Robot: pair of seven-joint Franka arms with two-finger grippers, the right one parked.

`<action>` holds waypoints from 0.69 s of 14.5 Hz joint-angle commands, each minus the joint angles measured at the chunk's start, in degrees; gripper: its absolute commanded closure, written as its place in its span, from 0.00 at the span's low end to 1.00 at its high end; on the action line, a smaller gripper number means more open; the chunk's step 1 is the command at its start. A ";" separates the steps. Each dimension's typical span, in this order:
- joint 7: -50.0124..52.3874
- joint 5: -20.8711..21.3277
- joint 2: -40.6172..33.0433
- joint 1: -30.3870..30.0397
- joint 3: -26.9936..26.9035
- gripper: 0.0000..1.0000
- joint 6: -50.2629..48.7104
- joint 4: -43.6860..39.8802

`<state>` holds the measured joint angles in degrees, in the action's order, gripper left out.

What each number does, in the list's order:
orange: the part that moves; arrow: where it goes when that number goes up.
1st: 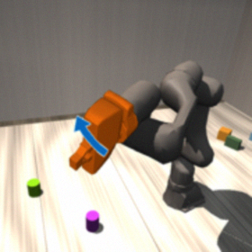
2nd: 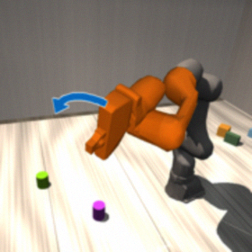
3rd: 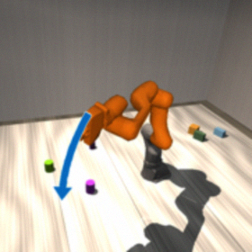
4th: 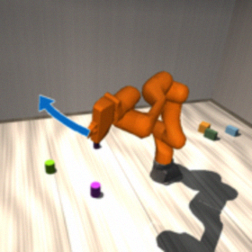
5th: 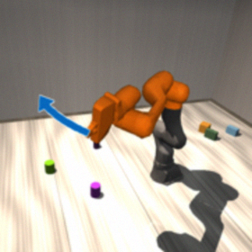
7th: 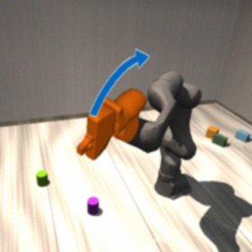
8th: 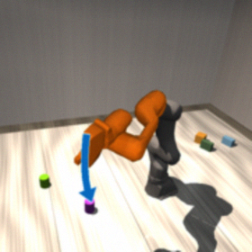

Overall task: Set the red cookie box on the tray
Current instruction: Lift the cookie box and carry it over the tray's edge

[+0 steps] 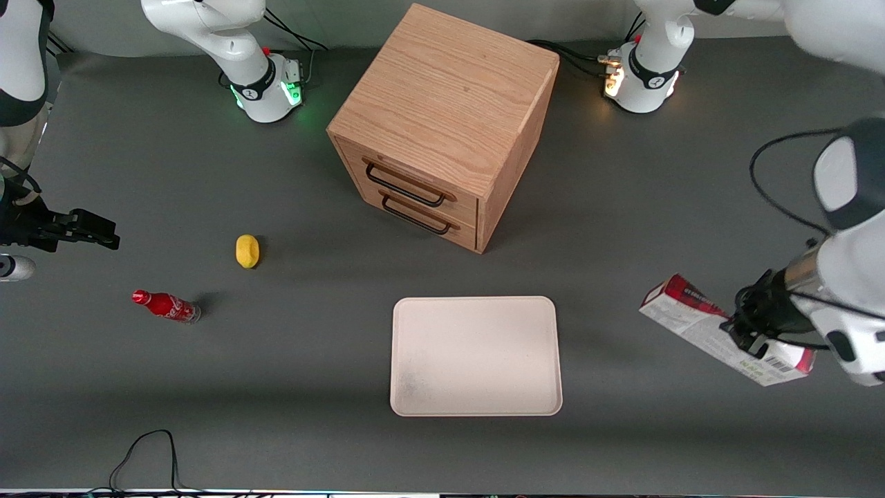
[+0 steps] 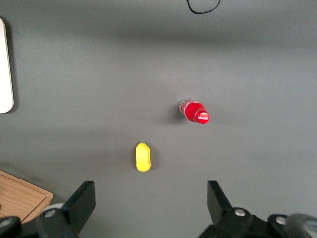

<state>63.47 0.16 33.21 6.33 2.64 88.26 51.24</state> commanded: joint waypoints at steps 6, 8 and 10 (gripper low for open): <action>-15.55 -0.07 0.10 3.86 5.36 1.00 -0.73 1.23; -19.77 0.10 1.50 7.37 5.10 1.00 1.37 1.22; -21.19 0.36 2.47 10.10 5.10 1.00 3.83 1.23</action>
<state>45.20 0.04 35.16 13.68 8.42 89.94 52.43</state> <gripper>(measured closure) 0.978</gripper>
